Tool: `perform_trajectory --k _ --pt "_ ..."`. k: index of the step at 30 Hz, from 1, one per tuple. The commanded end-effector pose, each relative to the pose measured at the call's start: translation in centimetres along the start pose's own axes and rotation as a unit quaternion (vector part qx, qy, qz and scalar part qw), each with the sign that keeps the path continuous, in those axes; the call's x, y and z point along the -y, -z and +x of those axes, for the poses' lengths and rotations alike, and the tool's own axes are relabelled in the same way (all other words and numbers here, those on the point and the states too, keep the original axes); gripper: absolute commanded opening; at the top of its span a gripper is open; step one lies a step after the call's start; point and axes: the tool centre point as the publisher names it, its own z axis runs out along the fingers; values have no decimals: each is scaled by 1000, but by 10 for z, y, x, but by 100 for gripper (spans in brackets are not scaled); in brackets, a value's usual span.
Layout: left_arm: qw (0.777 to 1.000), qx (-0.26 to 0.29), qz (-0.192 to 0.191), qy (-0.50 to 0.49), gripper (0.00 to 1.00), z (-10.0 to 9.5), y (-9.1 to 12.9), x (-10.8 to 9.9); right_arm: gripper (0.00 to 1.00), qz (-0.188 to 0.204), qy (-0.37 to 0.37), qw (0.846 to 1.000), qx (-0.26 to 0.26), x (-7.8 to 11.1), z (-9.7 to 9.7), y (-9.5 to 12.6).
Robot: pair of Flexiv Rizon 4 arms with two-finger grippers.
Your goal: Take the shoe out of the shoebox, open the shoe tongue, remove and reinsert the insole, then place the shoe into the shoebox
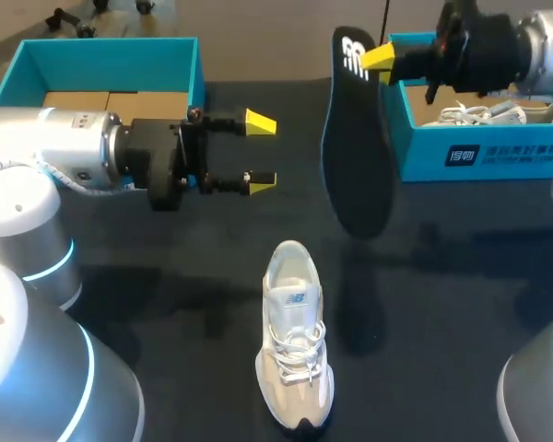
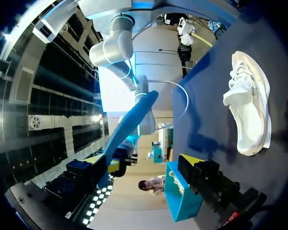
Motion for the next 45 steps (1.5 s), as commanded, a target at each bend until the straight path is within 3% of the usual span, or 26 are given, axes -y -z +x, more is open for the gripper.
perform_trajectory --k 1,18,28,45 --pt "1000 1 -1 -1 100 0 -1 0 0 -20 -10 1000 15 3 2 -2" --pt "1000 1 -1 -1 100 0 -1 0 0 -26 -34 999 28 0 -5 -3" --pt "1000 1 -1 -1 100 0 -1 0 0 19 -63 998 12 -45 -35 -15" --pt "1000 1 -1 -1 100 0 -1 0 0 25 -82 996 11 -52 -44 -14"
